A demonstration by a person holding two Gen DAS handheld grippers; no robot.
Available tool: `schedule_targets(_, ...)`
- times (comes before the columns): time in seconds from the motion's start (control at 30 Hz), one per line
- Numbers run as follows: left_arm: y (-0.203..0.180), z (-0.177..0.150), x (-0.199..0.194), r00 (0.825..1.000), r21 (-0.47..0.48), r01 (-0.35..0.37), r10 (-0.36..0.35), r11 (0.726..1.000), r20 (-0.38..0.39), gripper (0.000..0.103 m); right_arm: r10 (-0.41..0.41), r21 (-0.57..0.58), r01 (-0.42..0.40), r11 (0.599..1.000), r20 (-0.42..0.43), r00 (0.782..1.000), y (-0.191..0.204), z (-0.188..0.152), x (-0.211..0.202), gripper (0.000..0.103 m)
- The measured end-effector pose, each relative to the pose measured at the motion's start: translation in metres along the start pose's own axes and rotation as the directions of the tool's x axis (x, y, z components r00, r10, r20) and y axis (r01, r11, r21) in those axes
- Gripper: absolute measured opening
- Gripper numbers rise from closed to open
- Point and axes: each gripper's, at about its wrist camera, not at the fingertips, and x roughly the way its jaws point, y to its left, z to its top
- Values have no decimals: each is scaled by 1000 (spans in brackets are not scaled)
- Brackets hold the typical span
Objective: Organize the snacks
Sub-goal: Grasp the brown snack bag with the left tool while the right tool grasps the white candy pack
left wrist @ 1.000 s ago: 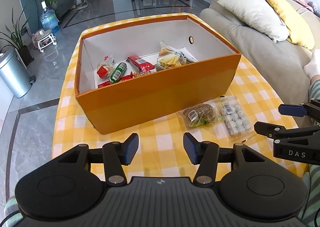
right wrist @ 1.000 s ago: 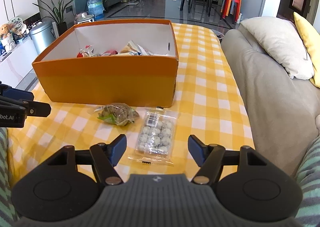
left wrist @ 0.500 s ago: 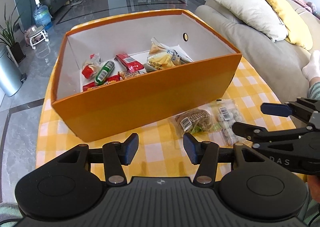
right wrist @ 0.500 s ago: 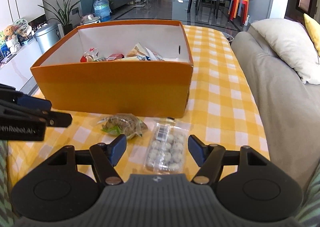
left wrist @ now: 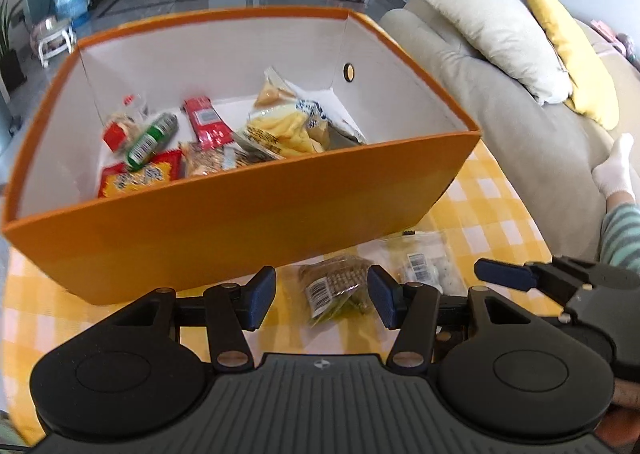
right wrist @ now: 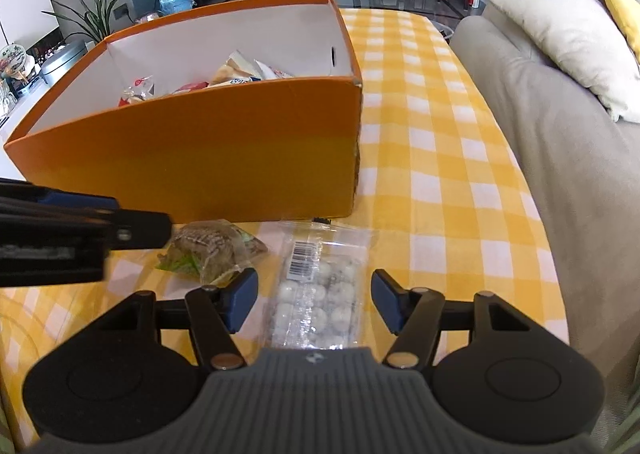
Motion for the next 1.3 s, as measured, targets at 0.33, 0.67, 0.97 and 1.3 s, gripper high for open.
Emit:
schedule_targets(0.33, 16, 0, 25, 998, -118, 27, -34, 993, -59, 70, 11, 33, -10, 999, -39, 999, -6, -1, 17, 61)
schedule_targets(0.67, 30, -14, 34, 976, -227, 124, -160, 966, -148, 73, 17, 7, -16, 1000, -53, 998, -5, -5, 25, 58)
schedule_targets(0.97, 7, -13, 32, 985, -121, 99, -115, 988, -132, 53, 6, -48, -8, 999, -44, 999, 0, -8, 24, 56)
schedule_targets(1.3, -10, -14, 38, 992, -16, 26, -27, 1000, -120, 47, -8, -75, 4, 997, -47, 999, 3, -11, 25, 58)
